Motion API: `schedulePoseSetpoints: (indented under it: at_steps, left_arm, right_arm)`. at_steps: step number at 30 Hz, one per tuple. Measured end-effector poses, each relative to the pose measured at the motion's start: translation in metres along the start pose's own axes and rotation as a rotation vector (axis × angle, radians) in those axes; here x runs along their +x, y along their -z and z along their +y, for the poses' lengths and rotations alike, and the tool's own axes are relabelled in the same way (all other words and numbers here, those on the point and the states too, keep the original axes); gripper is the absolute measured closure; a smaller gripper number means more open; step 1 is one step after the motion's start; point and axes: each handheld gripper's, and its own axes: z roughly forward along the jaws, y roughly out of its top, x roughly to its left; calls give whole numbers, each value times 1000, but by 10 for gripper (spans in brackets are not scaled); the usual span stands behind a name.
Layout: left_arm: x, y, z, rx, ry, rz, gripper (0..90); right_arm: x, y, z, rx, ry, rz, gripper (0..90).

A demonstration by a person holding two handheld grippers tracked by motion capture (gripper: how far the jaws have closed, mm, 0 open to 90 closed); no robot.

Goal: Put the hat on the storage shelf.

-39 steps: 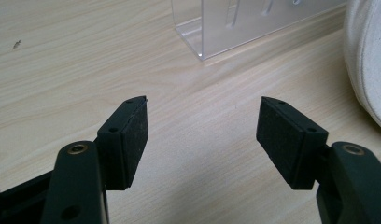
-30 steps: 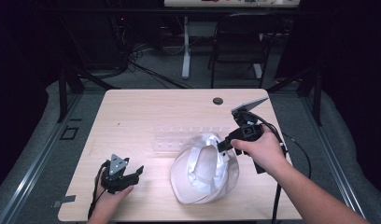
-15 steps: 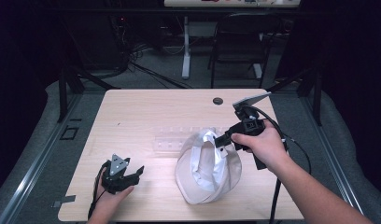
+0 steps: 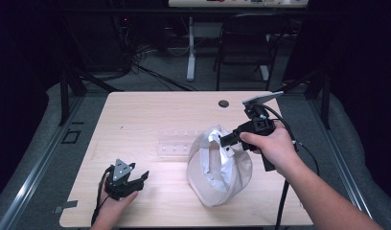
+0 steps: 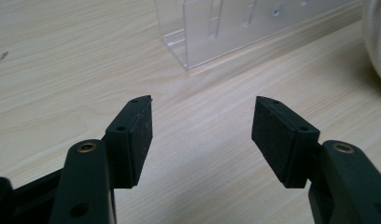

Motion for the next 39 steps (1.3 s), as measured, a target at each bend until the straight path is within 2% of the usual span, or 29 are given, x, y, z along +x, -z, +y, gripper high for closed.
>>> schedulePoseSetpoints:
  at_steps: [4,11,14,18,28,34,39]
  left_arm:
    - [-2,1,1,-2,-8,-12,397]
    - [-11,3,4,-18,14,-63,419]
    - [-16,5,7,-35,30,-107,424]
    - [-26,6,10,-44,-3,-130,423]
    - [-53,7,24,-46,-39,-208,445]
    - [-62,6,33,-44,-42,-219,443]
    - [-75,2,48,-38,-49,-229,439]
  right_arm:
    - [1,5,1,-23,4,8,818]
    - [-1,17,5,-73,-11,24,818]
    - [-3,21,8,-98,-20,43,818]
    - [-5,22,12,-120,-24,73,819]
    - [-3,17,23,-143,-41,117,819]
    - [-1,19,29,-159,-48,137,819]
    - [7,23,33,-182,-45,144,819]
